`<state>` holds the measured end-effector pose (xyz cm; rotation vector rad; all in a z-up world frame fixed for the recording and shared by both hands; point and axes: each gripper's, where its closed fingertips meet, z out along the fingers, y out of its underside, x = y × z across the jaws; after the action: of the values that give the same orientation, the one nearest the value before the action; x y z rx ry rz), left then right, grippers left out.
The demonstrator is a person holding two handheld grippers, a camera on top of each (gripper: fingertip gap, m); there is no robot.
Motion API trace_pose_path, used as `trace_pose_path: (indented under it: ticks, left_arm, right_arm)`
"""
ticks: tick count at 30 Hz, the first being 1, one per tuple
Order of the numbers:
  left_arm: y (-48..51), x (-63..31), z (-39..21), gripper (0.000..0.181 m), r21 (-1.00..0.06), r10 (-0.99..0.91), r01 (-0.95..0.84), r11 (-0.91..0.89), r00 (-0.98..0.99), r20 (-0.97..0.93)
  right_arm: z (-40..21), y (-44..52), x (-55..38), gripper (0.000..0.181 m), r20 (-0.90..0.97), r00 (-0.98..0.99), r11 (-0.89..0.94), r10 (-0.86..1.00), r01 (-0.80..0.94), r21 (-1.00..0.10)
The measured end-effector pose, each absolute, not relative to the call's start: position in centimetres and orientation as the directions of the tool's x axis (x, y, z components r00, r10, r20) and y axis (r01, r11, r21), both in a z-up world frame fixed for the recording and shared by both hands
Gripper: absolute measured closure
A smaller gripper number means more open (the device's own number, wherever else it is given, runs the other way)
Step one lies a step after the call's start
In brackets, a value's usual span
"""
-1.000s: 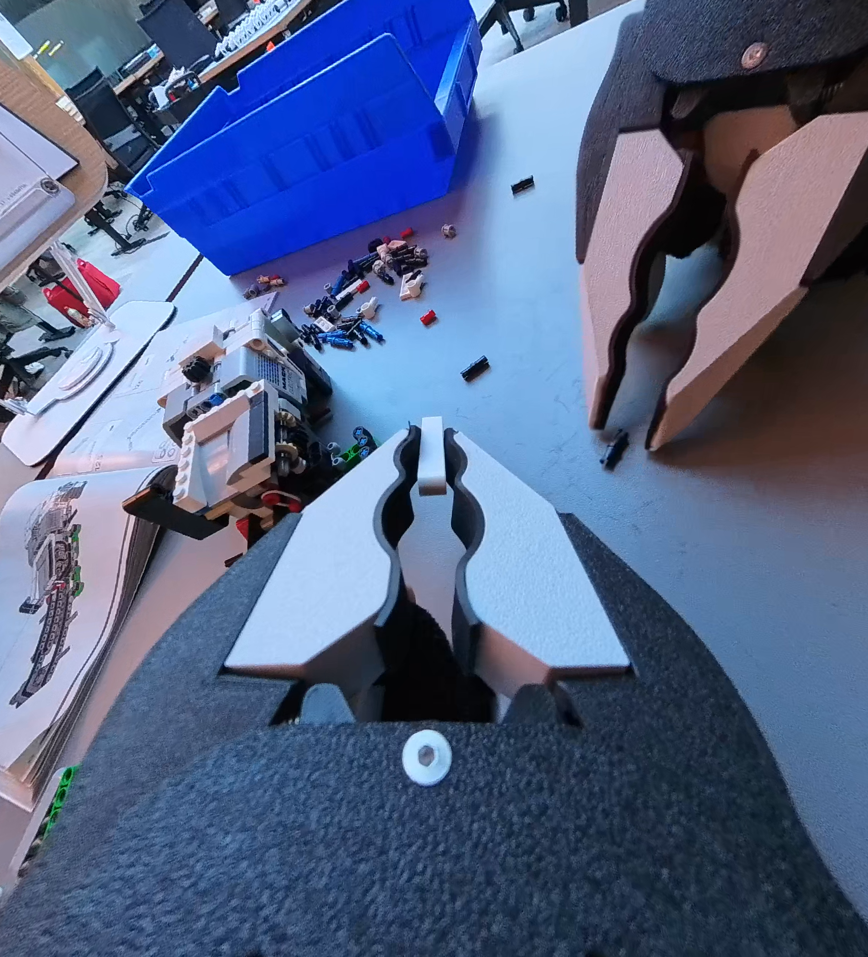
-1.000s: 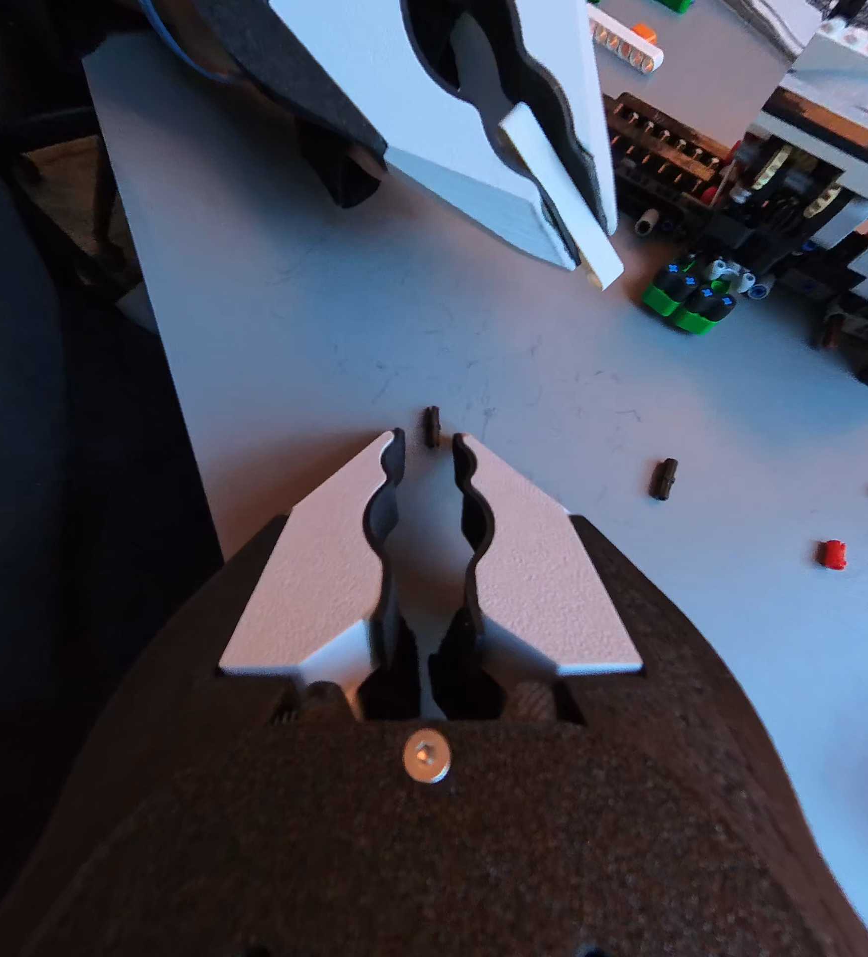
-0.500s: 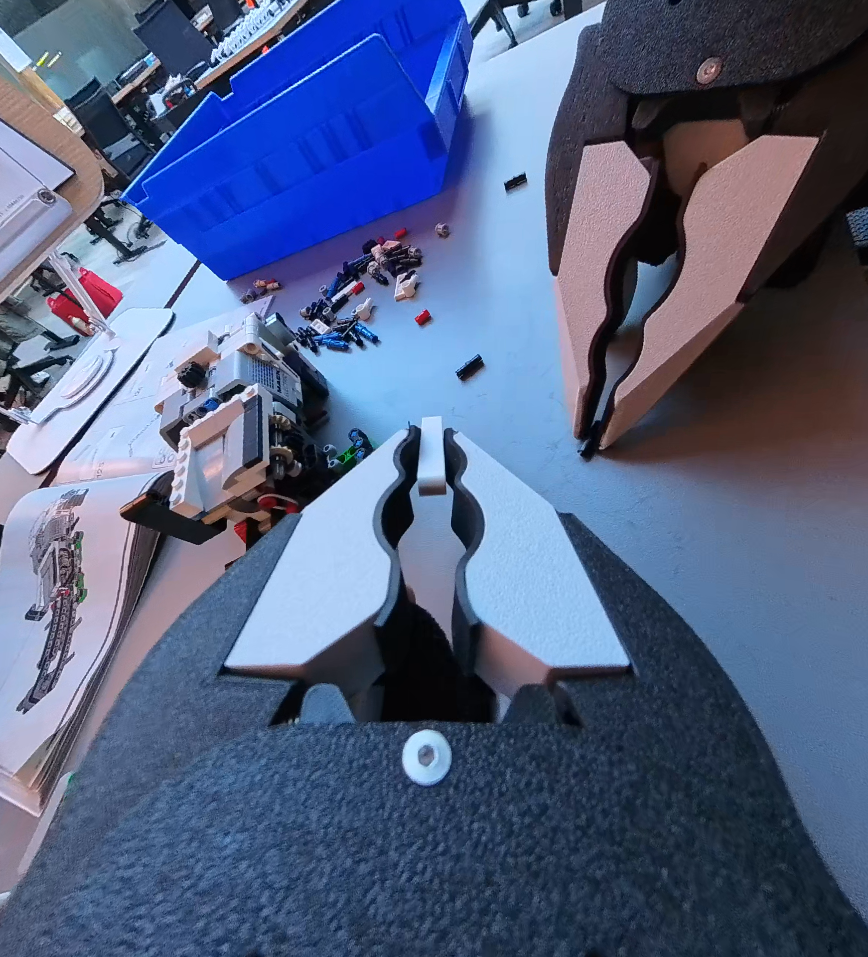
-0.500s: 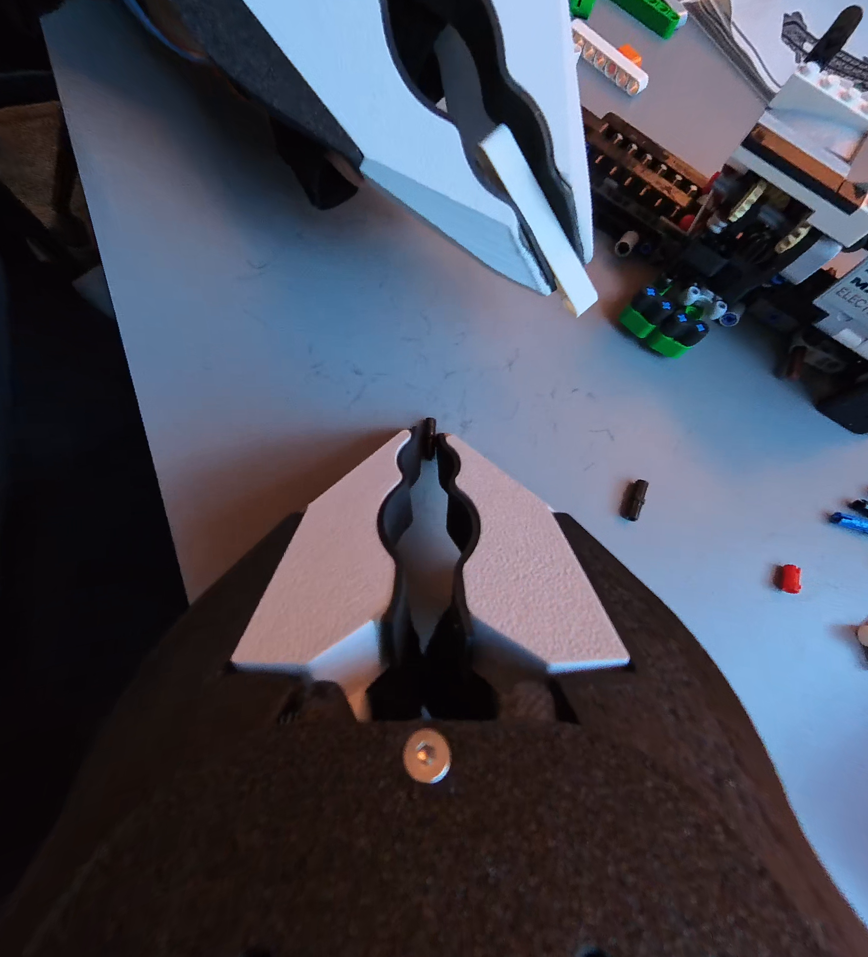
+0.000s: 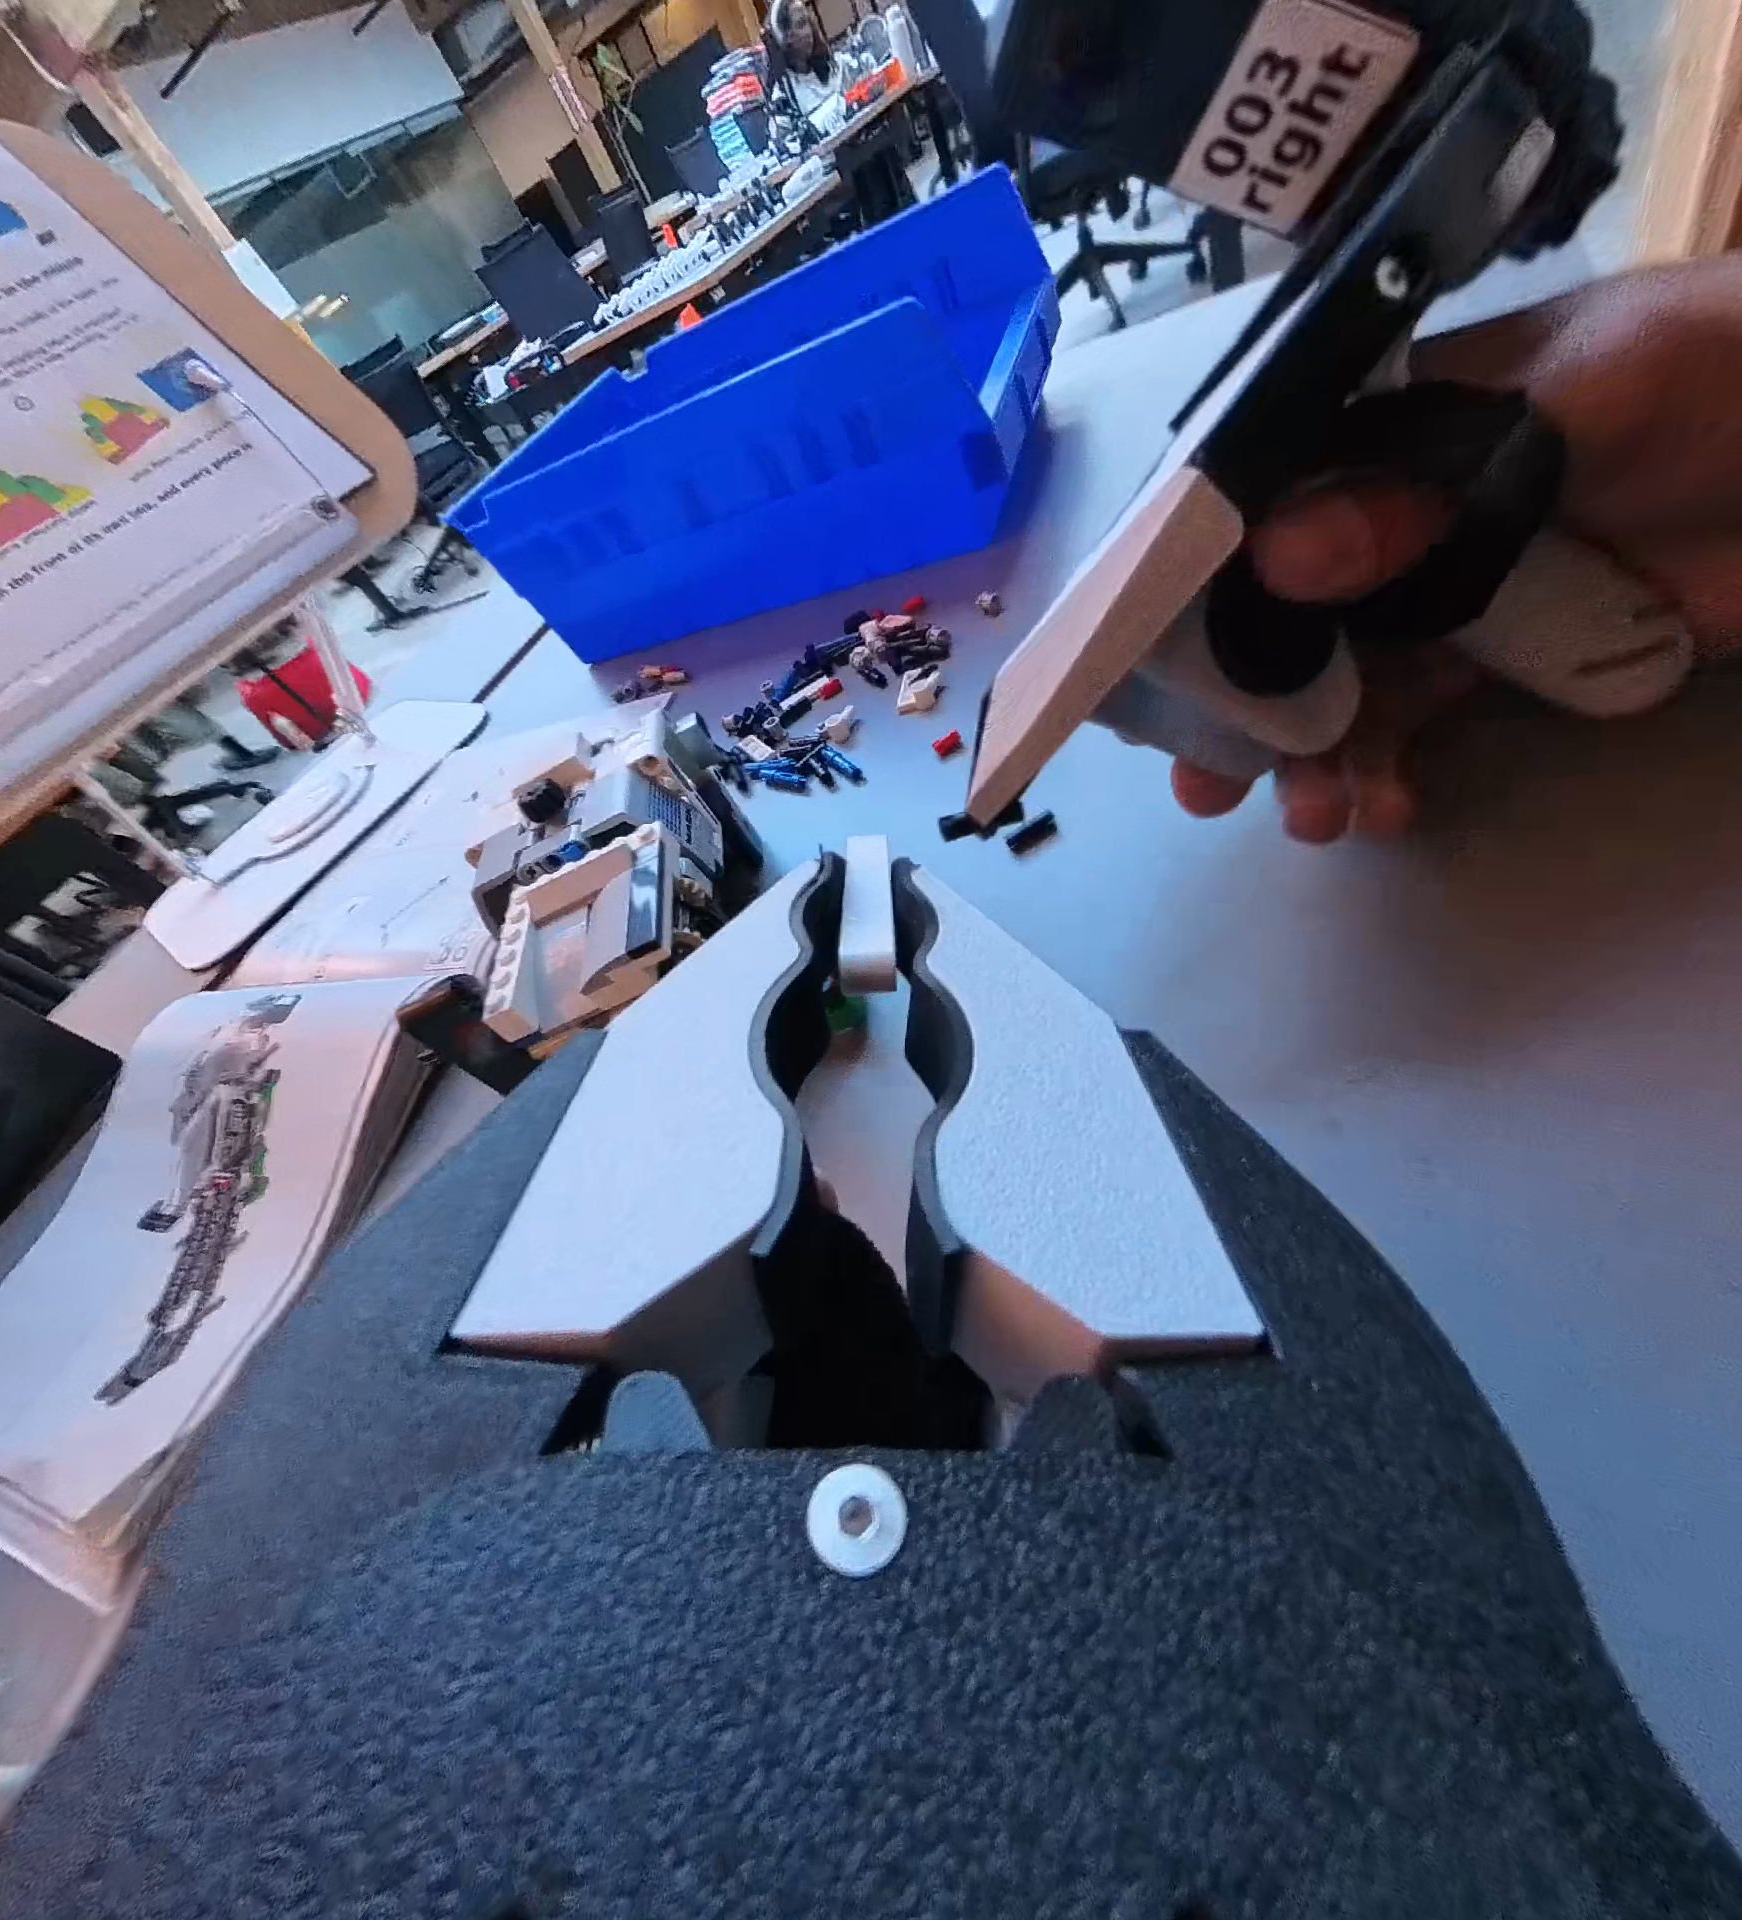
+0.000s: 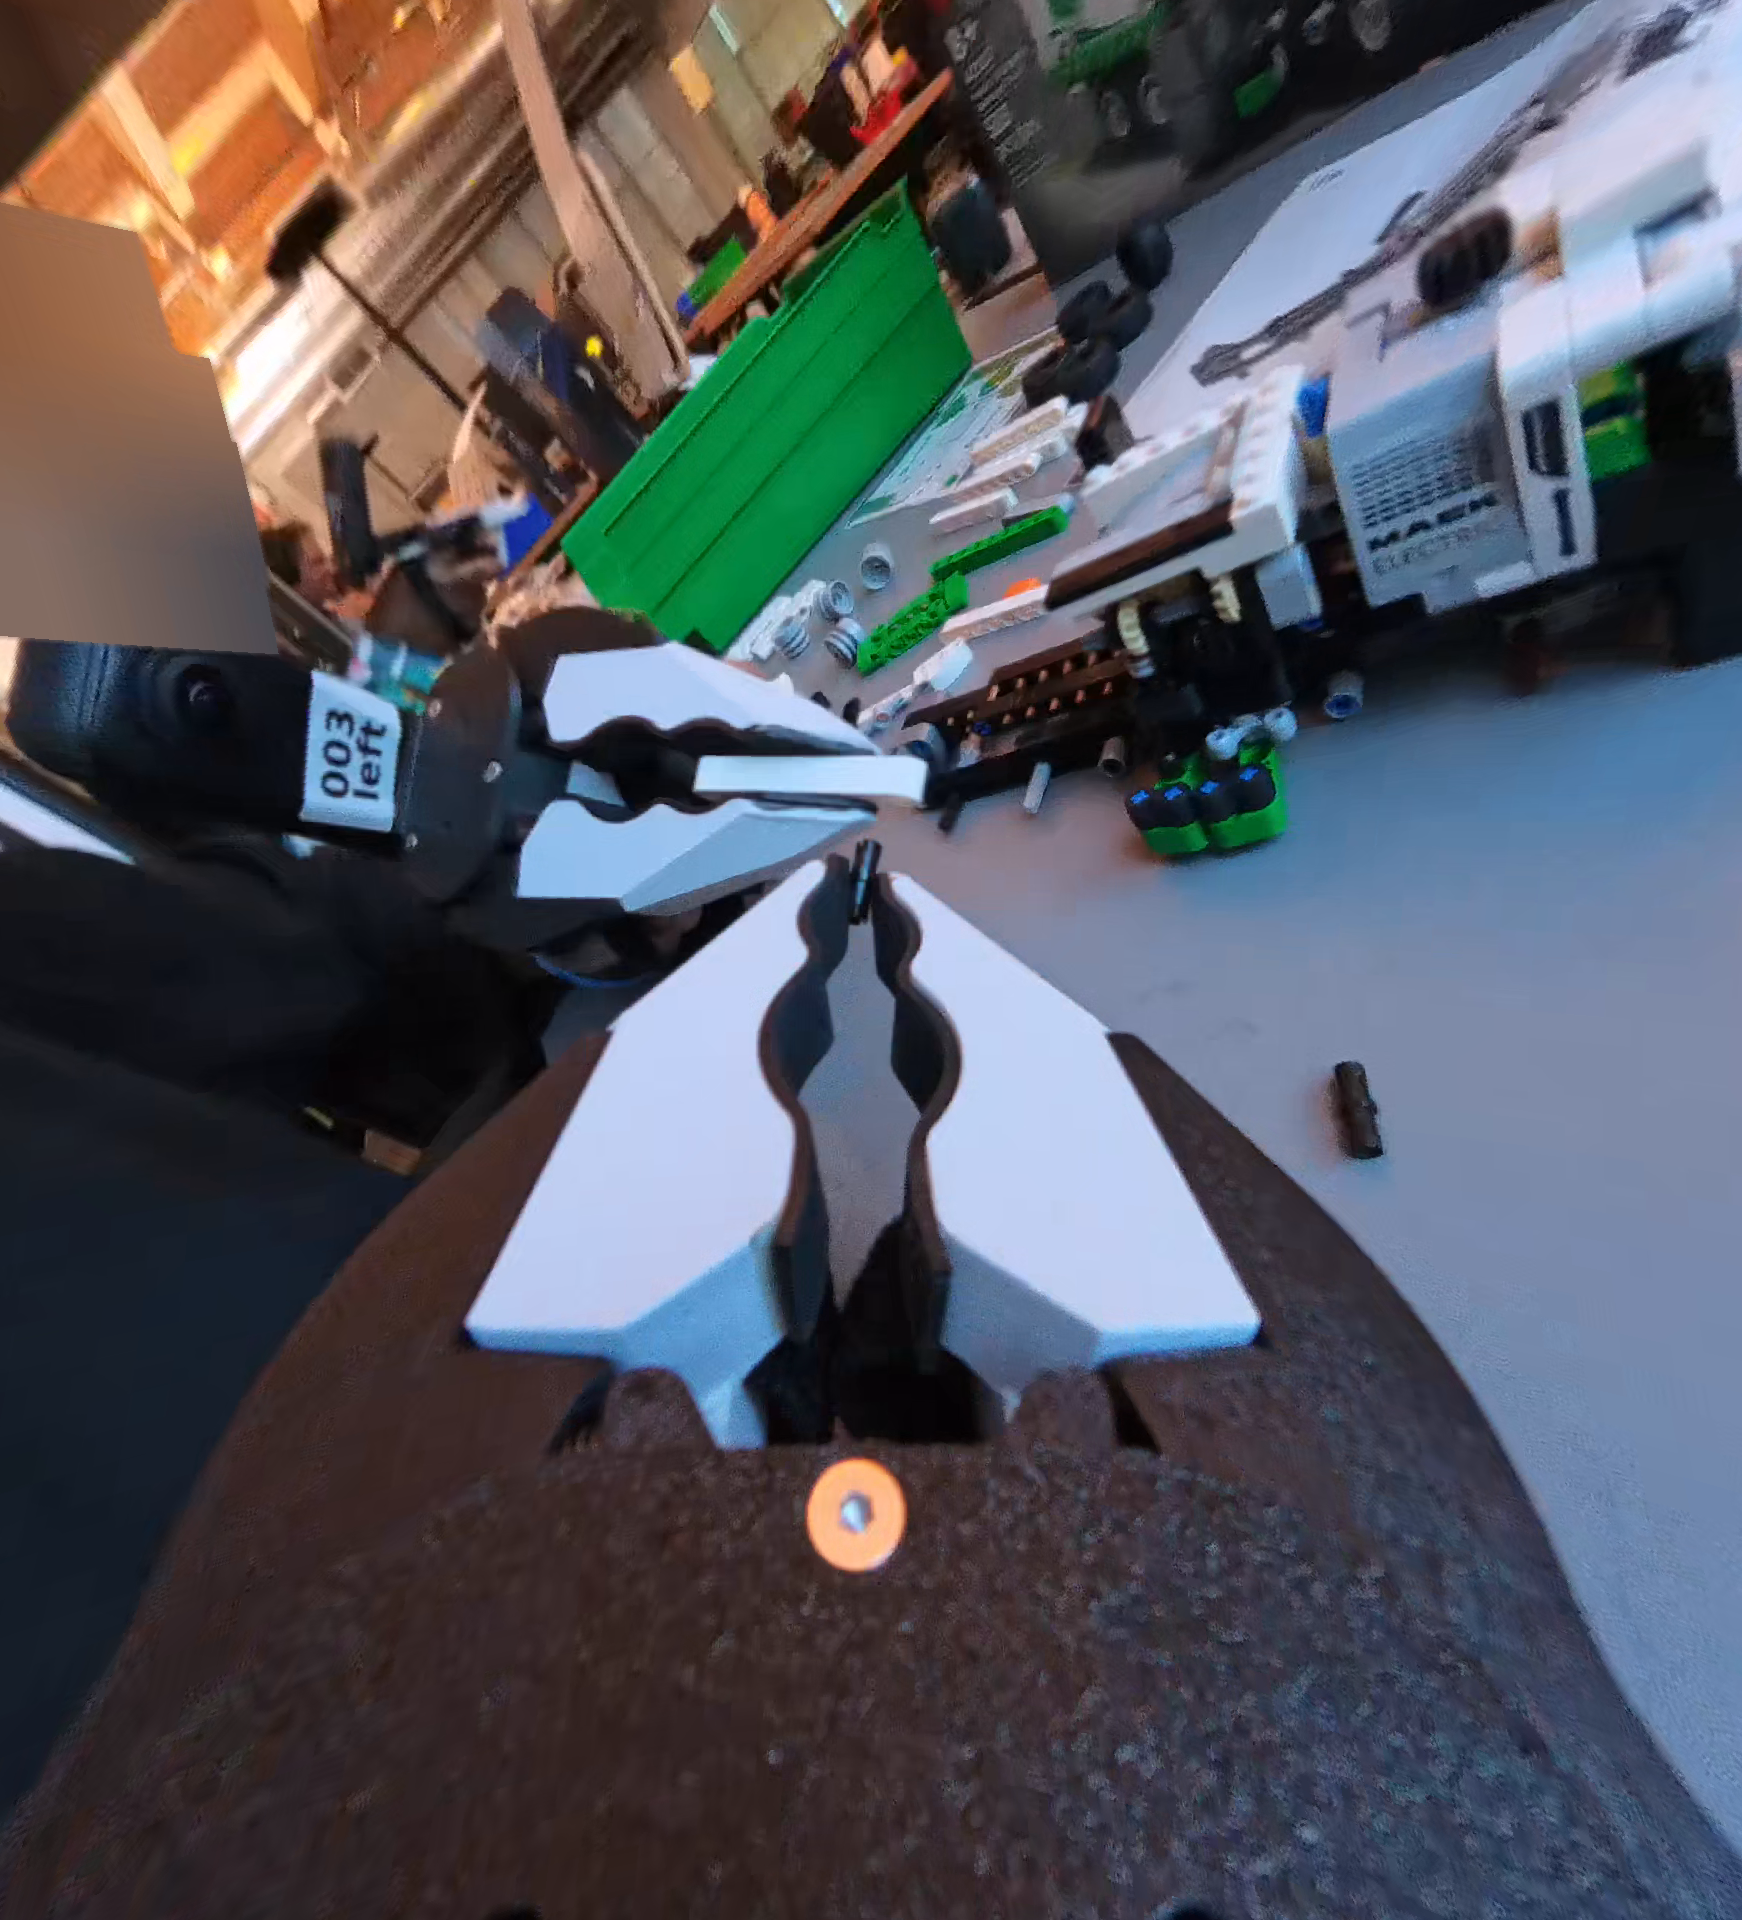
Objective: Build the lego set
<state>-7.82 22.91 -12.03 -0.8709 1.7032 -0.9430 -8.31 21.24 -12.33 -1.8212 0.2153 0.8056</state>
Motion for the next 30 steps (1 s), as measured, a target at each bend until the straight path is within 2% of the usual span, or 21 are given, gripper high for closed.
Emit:
trace_pose_path:
  ticks: [4, 8, 27, 30]
  left_arm:
    - [22.8, -7.9, -11.6, 0.175, -0.923, -0.903, -0.129, 0.363, -0.292, -0.315]
    - [22.5, -7.9, -11.5, 0.175, -0.921, -0.9, -0.124, 0.368, -0.296, -0.32]
    - [22.5, -7.8, -12.3, 0.175, -0.898, -0.888, -0.162, 0.409, -0.298, -0.35]
    - [22.5, -7.7, -12.4, 0.175, -0.911, -0.902, -0.182, 0.369, -0.304, -0.305]
  right_arm:
    - [-12.2, 21.8, -8.5, 0.178, -0.574, 0.794, -0.359, 0.199, -0.486, -0.797]
    - [-11.8, 22.0, -8.0, 0.178, -0.554, 0.813, -0.31, 0.177, -0.488, -0.816]
    - [-12.9, 22.2, -7.8, 0.178, -0.542, 0.828, -0.356, 0.142, -0.468, -0.809]
    - [-12.8, 22.2, -7.7, 0.179, -0.537, 0.833, -0.35, 0.135, -0.467, -0.812]
